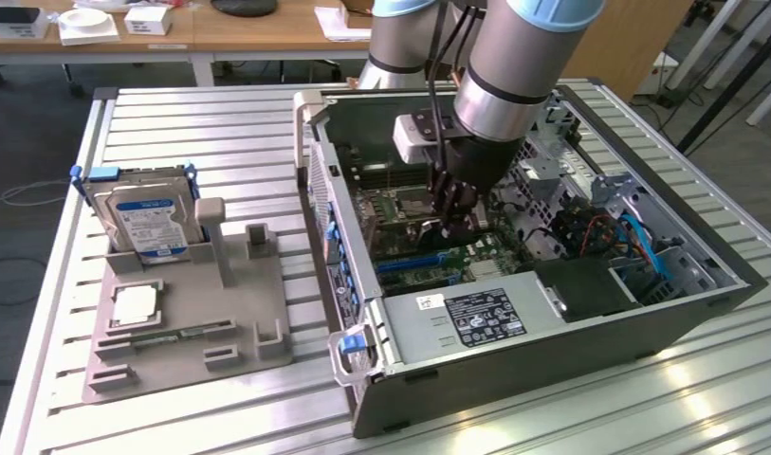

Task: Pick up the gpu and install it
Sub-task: 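Insert the gpu into the slot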

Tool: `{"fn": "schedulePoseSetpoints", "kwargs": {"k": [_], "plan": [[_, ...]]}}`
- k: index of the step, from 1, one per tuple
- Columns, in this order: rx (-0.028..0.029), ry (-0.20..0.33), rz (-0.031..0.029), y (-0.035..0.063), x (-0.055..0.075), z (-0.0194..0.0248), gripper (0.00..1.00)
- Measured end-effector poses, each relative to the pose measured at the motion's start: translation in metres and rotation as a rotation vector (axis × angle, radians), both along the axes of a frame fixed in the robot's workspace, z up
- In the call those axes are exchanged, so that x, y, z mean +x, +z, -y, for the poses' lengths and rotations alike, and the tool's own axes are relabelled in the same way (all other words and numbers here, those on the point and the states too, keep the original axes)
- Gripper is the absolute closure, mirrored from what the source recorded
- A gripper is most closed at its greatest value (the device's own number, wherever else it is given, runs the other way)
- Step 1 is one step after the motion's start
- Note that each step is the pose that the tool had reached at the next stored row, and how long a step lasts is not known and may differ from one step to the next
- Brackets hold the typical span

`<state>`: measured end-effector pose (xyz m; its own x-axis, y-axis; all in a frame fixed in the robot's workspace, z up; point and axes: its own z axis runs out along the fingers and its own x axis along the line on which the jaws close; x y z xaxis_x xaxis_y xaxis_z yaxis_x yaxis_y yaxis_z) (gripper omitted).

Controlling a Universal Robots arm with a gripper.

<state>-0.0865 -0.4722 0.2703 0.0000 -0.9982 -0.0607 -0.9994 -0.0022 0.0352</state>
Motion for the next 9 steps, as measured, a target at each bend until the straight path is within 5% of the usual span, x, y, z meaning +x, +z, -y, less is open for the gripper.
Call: {"fn": "schedulePoseSetpoints", "kwargs": {"k": [9], "plan": [[-0.0002, 0.000, 0.0003, -0.0012, -0.0047, 0.0000, 0.73]]}}
